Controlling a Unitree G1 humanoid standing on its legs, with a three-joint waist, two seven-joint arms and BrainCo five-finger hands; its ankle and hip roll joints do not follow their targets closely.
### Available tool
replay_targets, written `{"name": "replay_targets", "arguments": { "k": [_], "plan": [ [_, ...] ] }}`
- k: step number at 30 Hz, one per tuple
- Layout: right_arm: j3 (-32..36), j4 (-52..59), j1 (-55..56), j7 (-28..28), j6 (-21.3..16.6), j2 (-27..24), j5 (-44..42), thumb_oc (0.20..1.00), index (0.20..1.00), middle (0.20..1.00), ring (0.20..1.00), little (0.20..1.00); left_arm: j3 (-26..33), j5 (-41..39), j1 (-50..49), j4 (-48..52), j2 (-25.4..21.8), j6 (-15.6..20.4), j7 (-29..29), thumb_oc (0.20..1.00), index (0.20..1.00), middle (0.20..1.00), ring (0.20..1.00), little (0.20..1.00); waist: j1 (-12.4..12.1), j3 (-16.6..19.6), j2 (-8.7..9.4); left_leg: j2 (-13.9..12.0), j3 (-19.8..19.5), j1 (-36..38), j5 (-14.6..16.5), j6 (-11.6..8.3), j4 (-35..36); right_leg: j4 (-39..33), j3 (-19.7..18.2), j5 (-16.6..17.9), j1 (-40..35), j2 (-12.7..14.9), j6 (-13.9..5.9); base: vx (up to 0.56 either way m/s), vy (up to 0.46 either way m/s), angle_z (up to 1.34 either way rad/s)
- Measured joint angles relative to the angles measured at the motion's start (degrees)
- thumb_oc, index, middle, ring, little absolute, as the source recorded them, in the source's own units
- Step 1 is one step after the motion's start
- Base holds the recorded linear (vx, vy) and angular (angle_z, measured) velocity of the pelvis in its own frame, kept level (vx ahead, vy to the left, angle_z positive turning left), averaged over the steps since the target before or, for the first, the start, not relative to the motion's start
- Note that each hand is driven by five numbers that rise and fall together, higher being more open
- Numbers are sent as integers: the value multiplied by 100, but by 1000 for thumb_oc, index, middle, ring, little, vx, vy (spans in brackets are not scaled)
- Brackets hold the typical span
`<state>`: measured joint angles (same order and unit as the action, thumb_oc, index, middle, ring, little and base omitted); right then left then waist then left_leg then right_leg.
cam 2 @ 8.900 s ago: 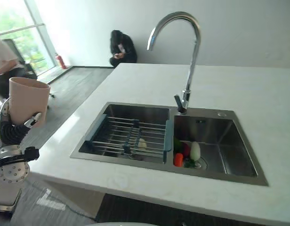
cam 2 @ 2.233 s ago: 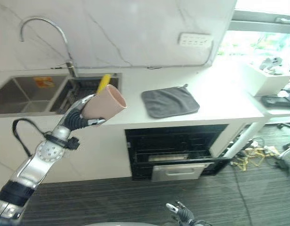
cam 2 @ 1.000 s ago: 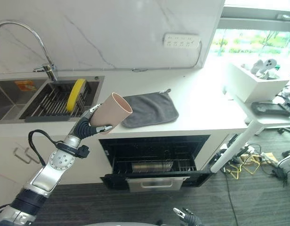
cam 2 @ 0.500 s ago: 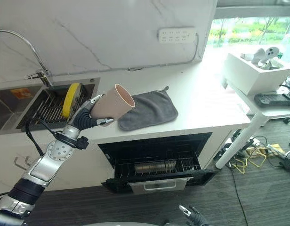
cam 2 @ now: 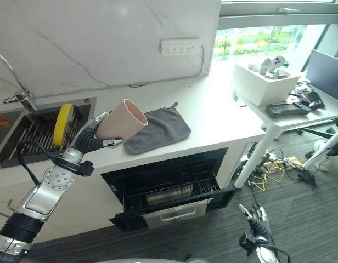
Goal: Place the dishes in the dishwasher.
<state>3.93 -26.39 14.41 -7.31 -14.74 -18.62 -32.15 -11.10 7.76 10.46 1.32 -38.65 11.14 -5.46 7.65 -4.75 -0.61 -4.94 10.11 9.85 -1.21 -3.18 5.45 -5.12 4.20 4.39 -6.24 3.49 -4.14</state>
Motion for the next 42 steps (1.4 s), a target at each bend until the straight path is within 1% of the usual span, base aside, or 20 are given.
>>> {"name": "replay_targets", "arguments": {
  "k": [2, 4, 6, 9, 10, 11, 12, 14, 16, 17, 19, 21, 24, 27, 29, 30, 32, 35, 39, 42],
  "plan": [
    [-130, 1181, 159, -250, -112, -43, 1148, 1000, 1000, 1000, 1000, 1000, 7, 4, -128, -5, -9, 5, -24, 200, 200, 200, 200, 200, 73, 12, -42, 20, 125, -1, 25, 27, 1, -19, -145, 18, 76, 13, -62, -13, 82, -37],
    [-437, 1634, 154, -284, -301, -376, 2363, 1000, 1000, 1000, 1000, 1000, 0, 6, -160, -8, -8, 30, -51, 200, 200, 200, 200, 200, 168, 32, -18, 40, 176, 20, 33, 39, 2, -20, -213, 22, 85, 26, -56, -9, 85, -21],
    [-1215, 2033, 58, -293, -376, -1398, 3496, 1000, 1000, 1000, 1000, 1000, -15, 4, -162, -22, -55, 41, -164, 200, 200, 200, 200, 200, 150, 40, -28, 68, 303, 11, 47, 66, 1, -20, -330, 53, 157, 49, -58, -6, 56, -22],
    [-2076, 1597, -538, -183, -536, -1723, 3875, 1000, 1000, 1000, 1000, 1000, -226, -15, -119, -22, -61, 53, -239, 200, 200, 200, 200, 200, 108, 49, -14, 89, 308, 12, 49, 71, 1, -20, -337, 80, 149, 72, -89, -4, 7, -4],
    [-2398, 1363, -743, -164, -584, -1699, 3848, 1000, 1000, 1000, 1000, 1000, -377, -36, -117, -3, -48, 63, -236, 200, 200, 200, 200, 200, 25, 52, -20, 92, 299, 11, 49, 70, 0, -20, -327, 96, 153, 75, -113, -14, -4, 7],
    [-2394, 1350, -748, -152, -593, -1614, 3703, 1000, 1000, 1000, 1000, 1000, -454, -107, -147, 35, -33, 63, -223, 200, 200, 200, 200, 200, -86, 59, -35, 92, 291, 8, 50, 72, -1, -19, -303, 105, 144, 80, -99, -30, -7, 12],
    [-2313, 1499, -744, -152, -595, -1528, 3380, 1000, 1000, 1000, 1000, 1000, -439, -580, -211, 101, 105, 46, -213, 200, 200, 200, 200, 200, -146, 61, -37, 96, 273, 9, 50, 72, -1, -19, -264, 122, 128, 88, -74, -32, -7, 14],
    [-2065, 2401, -725, 32, -621, -1408, 2858, 1000, 1000, 1000, 1000, 1000, -178, -1195, -444, 115, 687, 14, -175, 200, 200, 200, 200, 200, -177, 62, -33, 105, 250, 19, 44, 81, -4, -19, -238, 122, 108, 96, -75, -19, -11, 8],
    [-1816, 3035, -747, 310, -730, -1309, 2336, 1000, 1000, 1000, 1000, 1000, -165, -1527, -528, 69, 836, 20, -149, 200, 200, 200, 200, 200, -160, 65, -23, 103, 262, 36, 45, 81, -3, -19, -239, 114, 98, 95, -84, 0, 0, 0],
    [-1791, 3298, -740, 549, -685, -1278, 2010, 1000, 1000, 1000, 1000, 1000, -116, -1568, -567, 68, 1084, 49, -159, 200, 200, 200, 200, 200, -159, 64, -24, 101, 280, 44, 45, 82, -2, -20, -244, 96, 95, 95, -108, 0, 0, 0],
    [-1789, 3582, -765, 849, -631, -1164, 1574, 1000, 1000, 1000, 1000, 1000, -138, -1566, -571, 70, 1215, 161, -149, 200, 200, 200, 200, 200, -156, 64, -24, 92, 282, 66, 45, 81, -2, -20, -245, 85, 75, 87, -120, 0, 0, 0],
    [-1786, 3654, -794, 1056, -350, -872, 951, 1000, 1000, 1000, 1000, 1000, -138, -1566, -571, 113, 1344, 275, -146, 200, 200, 200, 200, 200, -156, 66, -27, 93, 290, 95, 48, 82, 0, -20, -264, 52, 57, 87, -123, 9, -8, -4],
    [-1797, 3675, -808, 1401, 42, -730, 207, 1000, 1000, 1000, 1000, 1000, -147, -1567, -595, 310, 1340, 361, -101, 200, 200, 200, 200, 200, -179, 66, -27, 94, 294, 90, 59, 92, 1, -20, -271, 15, 64, 92, -68, 0, 0, 0],
    [-1984, 3990, -948, 1719, 501, -704, -305, 1000, 1000, 1000, 1000, 1000, -196, -1567, -583, 564, 1329, 468, -86, 200, 200, 200, 200, 200, -224, 68, -32, 96, 285, 78, 59, 95, 0, -19, -258, 39, 64, 94, -101, 3, -1, 1],
    [-2178, 4126, -1204, 1824, 597, -699, -438, 1000, 1000, 1000, 1000, 1000, -270, -1560, -583, 583, 1328, 478, -91, 200, 200, 200, 200, 200, -254, 69, -29, 95, 264, 77, 59, 95, -1, -19, -239, 55, 53, 93, -114, 11, -5, 5],
    [-2359, 4148, -1405, 1813, 755, -702, -636, 1000, 1000, 1000, 1000, 1000, -300, -1553, -560, 583, 1319, 516, -115, 200, 200, 200, 200, 200, -271, 70, -28, 97, 243, 70, 59, 95, -2, -19, -223, 56, 54, 93, -112, 11, -3, 8],
    [-2462, 4135, -1513, 1726, 928, -644, -771, 1000, 1000, 1000, 1000, 1000, -374, -1353, -499, 643, 1260, 528, -214, 200, 200, 200, 200, 200, -404, 72, -30, 100, 197, 59, 58, 96, -3, -18, -188, 72, 40, 99, -78, 12, -4, 11],
    [-2625, 4106, -1707, 1618, 1053, -652, -1062, 1000, 1000, 1000, 1000, 1000, -642, -881, -374, 825, 910, 529, -334, 200, 200, 200, 200, 200, -491, 88, -16, 106, 141, 40, 56, 97, -5, -15, -157, 77, 8, 100, -71, 8, -3, 5],
    [-2988, 4118, -2202, 1362, 1069, -634, -1072, 1000, 1000, 1000, 1000, 1000, -1025, -761, -274, 811, 941, 458, -456, 200, 200, 200, 200, 200, -504, 125, 2, 107, 122, 32, 56, 97, -4, -17, -149, 72, 16, 101, -66, 0, 0, 0],
    [-3039, 4115, -2374, 1138, 1076, -634, -1069, 1000, 1000, 1000, 1000, 1000, -1039, -661, -100, 763, 948, 419, -558, 200, 200, 200, 200, 200, -541, 169, -10, 111, 112, 32, 56, 97, -7, -17, -136, 72, 7, 105, -65, 6, 0, 1]
  ]
}}
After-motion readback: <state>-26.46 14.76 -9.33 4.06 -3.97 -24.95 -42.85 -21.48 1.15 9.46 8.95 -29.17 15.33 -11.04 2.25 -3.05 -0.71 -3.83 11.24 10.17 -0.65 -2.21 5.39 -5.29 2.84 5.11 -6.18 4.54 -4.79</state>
